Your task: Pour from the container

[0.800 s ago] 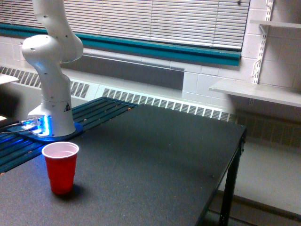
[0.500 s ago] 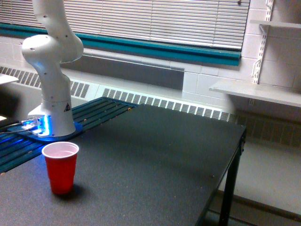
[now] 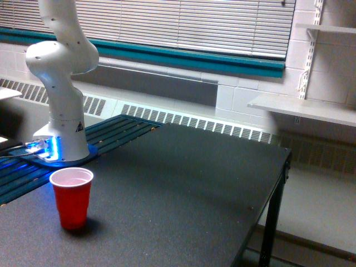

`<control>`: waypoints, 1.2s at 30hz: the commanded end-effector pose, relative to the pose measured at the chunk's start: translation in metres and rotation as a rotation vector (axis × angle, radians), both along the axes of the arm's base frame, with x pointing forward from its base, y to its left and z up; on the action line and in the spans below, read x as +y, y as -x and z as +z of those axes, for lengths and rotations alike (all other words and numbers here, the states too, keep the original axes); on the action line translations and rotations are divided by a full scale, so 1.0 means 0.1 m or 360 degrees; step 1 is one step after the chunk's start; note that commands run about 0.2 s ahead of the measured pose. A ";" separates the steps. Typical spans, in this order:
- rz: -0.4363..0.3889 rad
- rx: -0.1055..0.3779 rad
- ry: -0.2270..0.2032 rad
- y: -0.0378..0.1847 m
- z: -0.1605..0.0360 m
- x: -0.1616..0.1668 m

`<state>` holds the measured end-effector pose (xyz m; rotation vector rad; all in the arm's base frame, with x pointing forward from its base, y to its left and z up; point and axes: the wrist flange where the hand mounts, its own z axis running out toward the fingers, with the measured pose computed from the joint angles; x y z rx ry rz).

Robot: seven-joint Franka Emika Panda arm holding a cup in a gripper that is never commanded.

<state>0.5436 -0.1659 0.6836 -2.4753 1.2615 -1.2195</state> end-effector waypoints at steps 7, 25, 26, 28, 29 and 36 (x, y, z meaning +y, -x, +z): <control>-0.0045 0.0132 0.0081 0.08 -0.28 -0.07; -0.0183 0.0260 0.0155 0.82 -0.85 -0.29; -0.0191 0.0273 0.0156 0.85 -0.89 -0.29; -0.0197 0.0292 0.0163 0.92 -0.96 -0.32; -0.0201 0.0303 0.0166 0.96 -1.00 -0.33; -0.0246 0.0386 0.0181 1.19 -1.28 -0.34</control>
